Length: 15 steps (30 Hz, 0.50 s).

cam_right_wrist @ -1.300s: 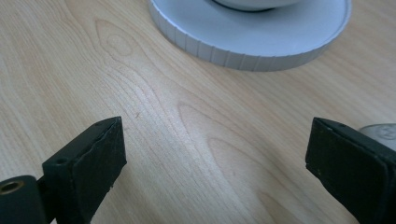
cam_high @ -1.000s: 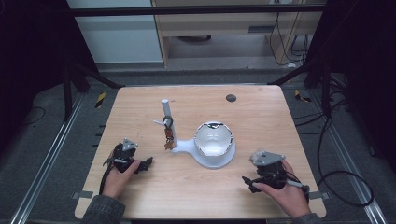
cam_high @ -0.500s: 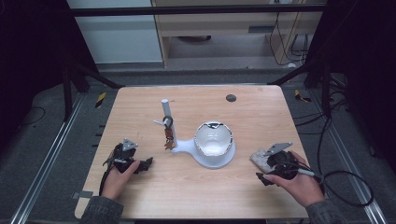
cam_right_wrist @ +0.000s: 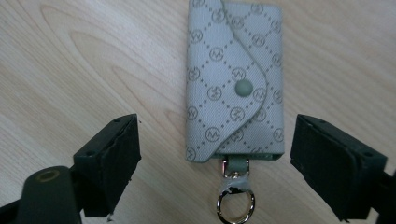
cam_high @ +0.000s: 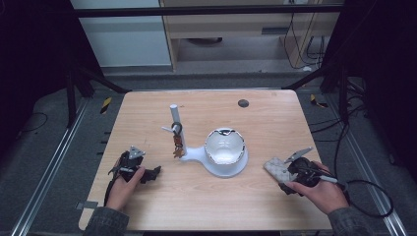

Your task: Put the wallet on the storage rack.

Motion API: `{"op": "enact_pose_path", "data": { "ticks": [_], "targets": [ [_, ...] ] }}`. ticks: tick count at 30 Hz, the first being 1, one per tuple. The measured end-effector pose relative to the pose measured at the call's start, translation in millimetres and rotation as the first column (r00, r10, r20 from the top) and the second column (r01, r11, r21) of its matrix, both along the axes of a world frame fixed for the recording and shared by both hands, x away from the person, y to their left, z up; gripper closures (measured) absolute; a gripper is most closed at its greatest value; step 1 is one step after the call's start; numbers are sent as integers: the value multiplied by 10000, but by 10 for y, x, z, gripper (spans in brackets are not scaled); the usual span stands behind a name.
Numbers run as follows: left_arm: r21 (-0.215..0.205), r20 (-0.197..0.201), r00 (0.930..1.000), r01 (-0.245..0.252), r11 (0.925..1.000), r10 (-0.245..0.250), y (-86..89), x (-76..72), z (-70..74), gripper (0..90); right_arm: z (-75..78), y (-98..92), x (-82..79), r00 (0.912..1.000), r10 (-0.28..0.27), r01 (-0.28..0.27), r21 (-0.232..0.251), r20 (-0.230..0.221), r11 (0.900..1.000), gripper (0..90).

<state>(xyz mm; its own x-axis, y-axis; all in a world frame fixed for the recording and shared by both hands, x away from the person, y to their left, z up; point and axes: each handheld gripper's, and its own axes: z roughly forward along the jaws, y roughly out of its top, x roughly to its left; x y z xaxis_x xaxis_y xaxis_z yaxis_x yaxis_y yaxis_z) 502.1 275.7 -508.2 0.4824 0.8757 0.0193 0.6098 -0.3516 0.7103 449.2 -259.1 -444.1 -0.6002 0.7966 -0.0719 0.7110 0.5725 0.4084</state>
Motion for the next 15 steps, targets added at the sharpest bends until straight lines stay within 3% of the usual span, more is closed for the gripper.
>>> {"op": "enact_pose_path", "data": {
  "ticks": [6, 15],
  "targets": [
    [-21, 14, 10000, -15, 10000, 16, -4, 0, -2, 0, -132, -54, 86, 9991, -295, 300, 159, -288, 9994, 131],
    [-32, 11, 10000, -2, 10000, 2, -5, -1, -2, 0, -210, -100, 172, 9978, -442, 453, 207, -490, 9988, 165]
  ]
}}
